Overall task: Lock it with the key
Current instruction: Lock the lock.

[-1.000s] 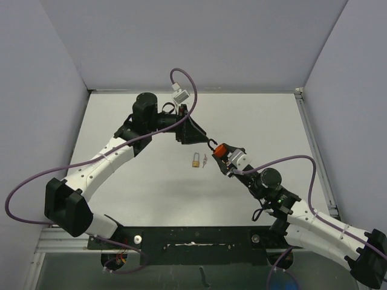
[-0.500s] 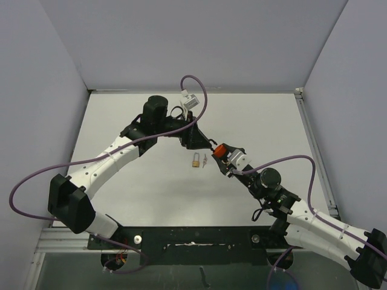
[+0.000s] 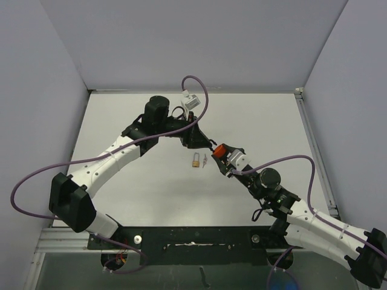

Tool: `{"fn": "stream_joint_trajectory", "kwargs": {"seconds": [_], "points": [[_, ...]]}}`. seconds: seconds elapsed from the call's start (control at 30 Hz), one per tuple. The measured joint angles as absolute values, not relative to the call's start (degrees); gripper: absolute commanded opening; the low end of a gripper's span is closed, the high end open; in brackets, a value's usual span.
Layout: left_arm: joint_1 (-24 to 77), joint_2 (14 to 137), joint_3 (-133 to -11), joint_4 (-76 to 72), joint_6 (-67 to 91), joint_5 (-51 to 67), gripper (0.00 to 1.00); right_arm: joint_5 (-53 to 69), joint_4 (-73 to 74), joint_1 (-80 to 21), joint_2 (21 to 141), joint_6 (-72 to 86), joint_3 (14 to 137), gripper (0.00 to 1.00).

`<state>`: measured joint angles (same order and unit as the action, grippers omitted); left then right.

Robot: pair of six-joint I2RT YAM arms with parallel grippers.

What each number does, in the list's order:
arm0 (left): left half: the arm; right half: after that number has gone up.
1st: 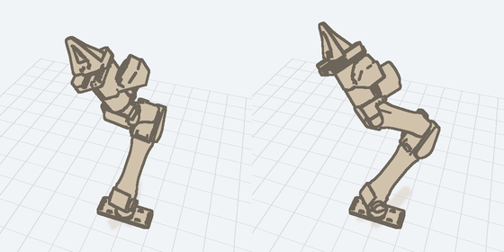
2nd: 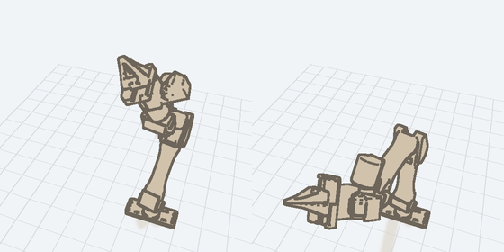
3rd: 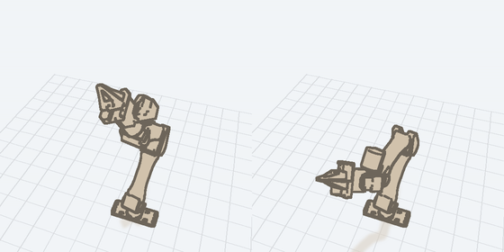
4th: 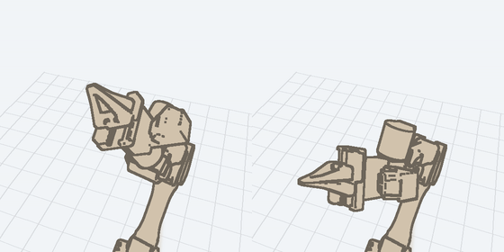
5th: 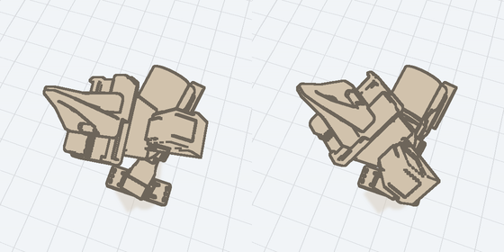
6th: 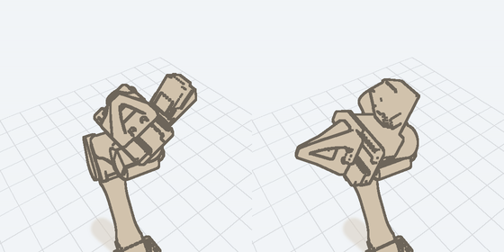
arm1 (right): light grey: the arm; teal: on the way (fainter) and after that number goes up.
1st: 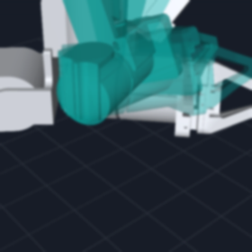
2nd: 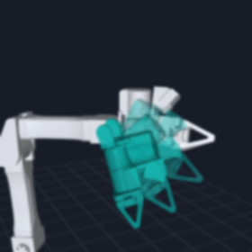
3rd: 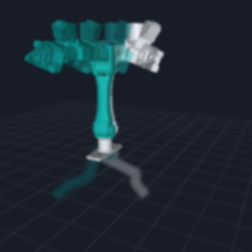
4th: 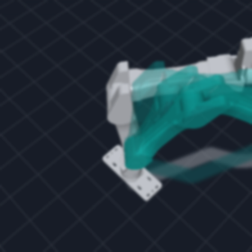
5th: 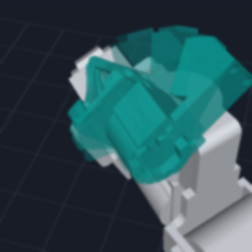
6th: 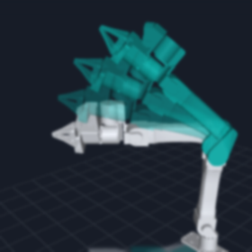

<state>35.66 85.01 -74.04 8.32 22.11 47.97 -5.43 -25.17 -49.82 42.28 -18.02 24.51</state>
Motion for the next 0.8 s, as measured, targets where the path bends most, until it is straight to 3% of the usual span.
{"fn": "stream_joint_trajectory", "kwargs": {"seconds": [0.2, 0.43, 0.7, 0.8], "points": [[36.36, 86.19, -74.46, 8.12, 22.37, 48.03, 0.22, -5.58, -25.1, -49.98, 43.03, -18.02, 24.51, 0.0], [36.84, 86.83, -74.96, 7.86, 22.81, 48.38, 0.0, -6.24, -24.97, -49.98, 43.46, -18.02, 24.51, 0.0], [36.84, 86.83, -75.0, 7.99, 22.63, 48.29, 0.0, -6.5, -24.97, -49.98, 43.44, -18.04, 24.51, 0.0], [36.93, 86.89, -75.48, 8.62, 22.02, 48.31, 0.08, -6.48, -24.97, -49.98, 43.42, -18.06, 24.51, 0.0]]}}
